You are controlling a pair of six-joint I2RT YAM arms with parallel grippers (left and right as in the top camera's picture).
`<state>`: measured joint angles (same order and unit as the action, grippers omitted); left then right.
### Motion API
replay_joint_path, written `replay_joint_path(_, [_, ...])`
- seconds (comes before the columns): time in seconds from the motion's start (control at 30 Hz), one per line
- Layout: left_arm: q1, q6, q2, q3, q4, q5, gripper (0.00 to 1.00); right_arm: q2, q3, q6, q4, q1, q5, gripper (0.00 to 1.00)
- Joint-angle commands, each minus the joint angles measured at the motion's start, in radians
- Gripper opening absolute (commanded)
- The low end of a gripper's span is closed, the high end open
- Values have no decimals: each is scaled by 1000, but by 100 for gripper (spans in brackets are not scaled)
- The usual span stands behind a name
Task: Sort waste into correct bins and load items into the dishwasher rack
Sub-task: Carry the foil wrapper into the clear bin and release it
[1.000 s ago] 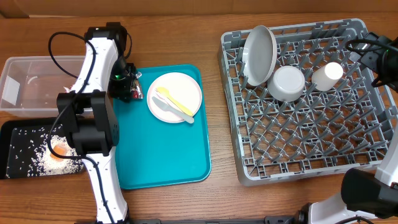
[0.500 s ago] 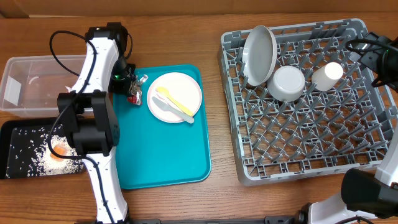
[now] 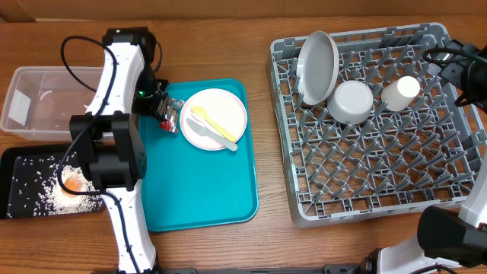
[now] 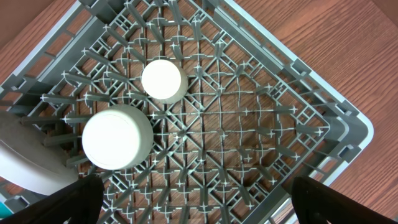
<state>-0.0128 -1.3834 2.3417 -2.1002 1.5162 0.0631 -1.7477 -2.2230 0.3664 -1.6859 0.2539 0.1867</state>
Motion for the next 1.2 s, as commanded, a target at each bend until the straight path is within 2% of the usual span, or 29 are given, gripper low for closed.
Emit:
replay_joint_path(0.0, [5,71,12,-70,6,16,4,3,-1,4,4,2,-1,100])
replay_joint_path(0.23, [5,95,12,-218,117,31,4,3,-1,4,4,2,-1,100])
replay_joint_path(0.37, [2,166,12,-360,164,34,4,3,-1,4,4,2,-1,100])
replay_joint_path(0.5, [-9,316,12,-532,174,26,4,3,-1,4,4,2,-1,100])
replay_joint_path(0.63, [-42,330,11,-660,174,0,4,3,-1,4,4,2,-1,100])
replay_joint_path(0.7, [-72,330,11,-701,174,-59,4,3,-1,4,4,2,-1,100])
replay_joint_path(0.97, [-229,430,11,-692,174,-285,4,3,-1,4,4,2,-1,100])
replay_joint_path(1.17, [-348,426,12,-669,173,-317,4,3,-1,4,4,2,-1,100])
